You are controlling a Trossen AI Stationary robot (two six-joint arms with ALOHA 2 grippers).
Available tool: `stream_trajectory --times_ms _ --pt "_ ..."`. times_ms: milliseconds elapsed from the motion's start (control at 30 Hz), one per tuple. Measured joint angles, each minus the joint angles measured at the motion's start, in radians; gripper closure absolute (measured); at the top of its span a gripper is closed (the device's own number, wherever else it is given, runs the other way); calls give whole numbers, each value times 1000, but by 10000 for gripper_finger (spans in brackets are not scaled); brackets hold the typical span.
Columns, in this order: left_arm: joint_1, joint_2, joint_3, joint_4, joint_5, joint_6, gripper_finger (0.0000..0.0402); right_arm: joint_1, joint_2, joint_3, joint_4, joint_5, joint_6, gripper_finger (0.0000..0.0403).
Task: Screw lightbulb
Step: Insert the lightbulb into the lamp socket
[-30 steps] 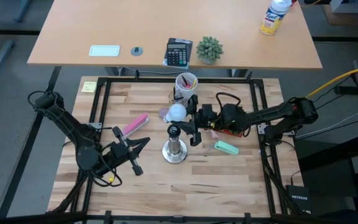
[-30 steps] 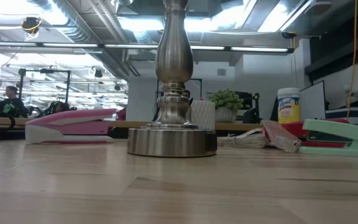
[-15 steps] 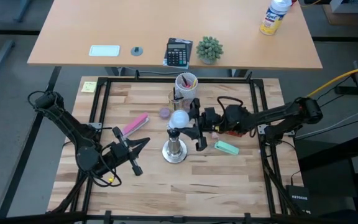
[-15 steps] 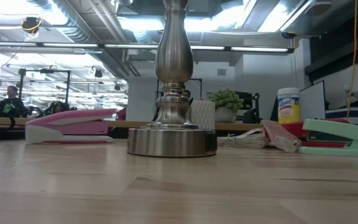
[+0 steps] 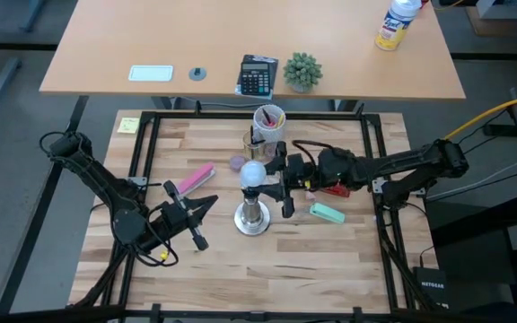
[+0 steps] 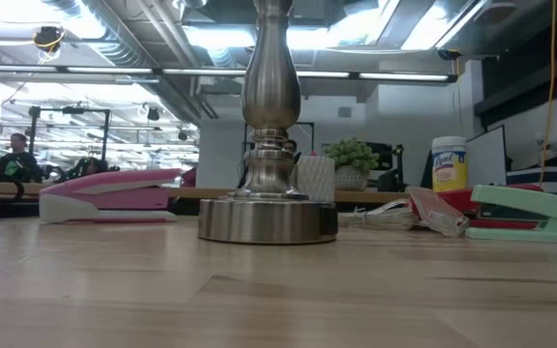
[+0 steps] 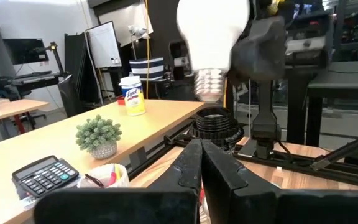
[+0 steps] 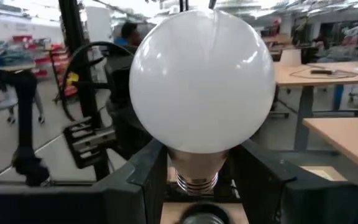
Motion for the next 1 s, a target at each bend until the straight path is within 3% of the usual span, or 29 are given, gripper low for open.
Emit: stream_trajectory --times_ms 167,500,1000 --pt "0 0 0 -1 0 1 400 24 -1 89 -195 25 -8 242" --pt "0 0 0 -2 0 -17 400 53 0 97 -248 140 -37 242" --pt "0 0 0 -1 0 -17 400 52 0 97 -275 149 -35 242"
